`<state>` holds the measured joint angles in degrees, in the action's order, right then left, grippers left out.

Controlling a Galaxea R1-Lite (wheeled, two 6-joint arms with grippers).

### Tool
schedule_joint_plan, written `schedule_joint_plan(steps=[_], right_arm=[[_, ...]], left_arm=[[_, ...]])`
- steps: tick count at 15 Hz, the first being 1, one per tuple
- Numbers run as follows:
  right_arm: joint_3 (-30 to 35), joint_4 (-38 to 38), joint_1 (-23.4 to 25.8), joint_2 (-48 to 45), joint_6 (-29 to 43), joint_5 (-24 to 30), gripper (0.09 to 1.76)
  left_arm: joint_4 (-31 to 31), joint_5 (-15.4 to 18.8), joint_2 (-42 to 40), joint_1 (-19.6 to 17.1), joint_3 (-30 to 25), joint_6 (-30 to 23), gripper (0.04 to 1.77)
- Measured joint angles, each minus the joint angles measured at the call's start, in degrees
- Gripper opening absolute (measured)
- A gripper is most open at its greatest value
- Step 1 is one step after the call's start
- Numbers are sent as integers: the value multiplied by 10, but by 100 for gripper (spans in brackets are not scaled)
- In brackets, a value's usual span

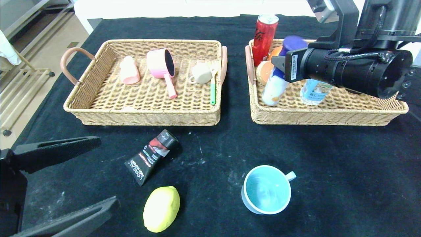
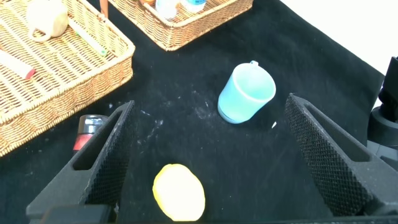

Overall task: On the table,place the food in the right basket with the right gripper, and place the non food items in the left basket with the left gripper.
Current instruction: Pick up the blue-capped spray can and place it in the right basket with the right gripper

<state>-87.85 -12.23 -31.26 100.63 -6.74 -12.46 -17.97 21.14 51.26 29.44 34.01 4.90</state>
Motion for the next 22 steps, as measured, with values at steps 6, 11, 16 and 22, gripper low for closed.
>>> schedule_joint_plan(steps=[6, 11, 16, 22], right_arm=[[13, 37, -6, -22, 1, -4, 141], [56, 116, -37, -90, 2, -30, 155], [94, 215, -56, -163, 12, -30, 163], [105, 360, -103, -220, 114, -31, 167]], left_arm=[[0, 0, 2, 0, -1, 0, 172], [0, 0, 5, 0, -2, 0, 172], [0, 0, 5, 0, -1, 0, 172], [1, 0, 6, 0, -1, 0, 172]])
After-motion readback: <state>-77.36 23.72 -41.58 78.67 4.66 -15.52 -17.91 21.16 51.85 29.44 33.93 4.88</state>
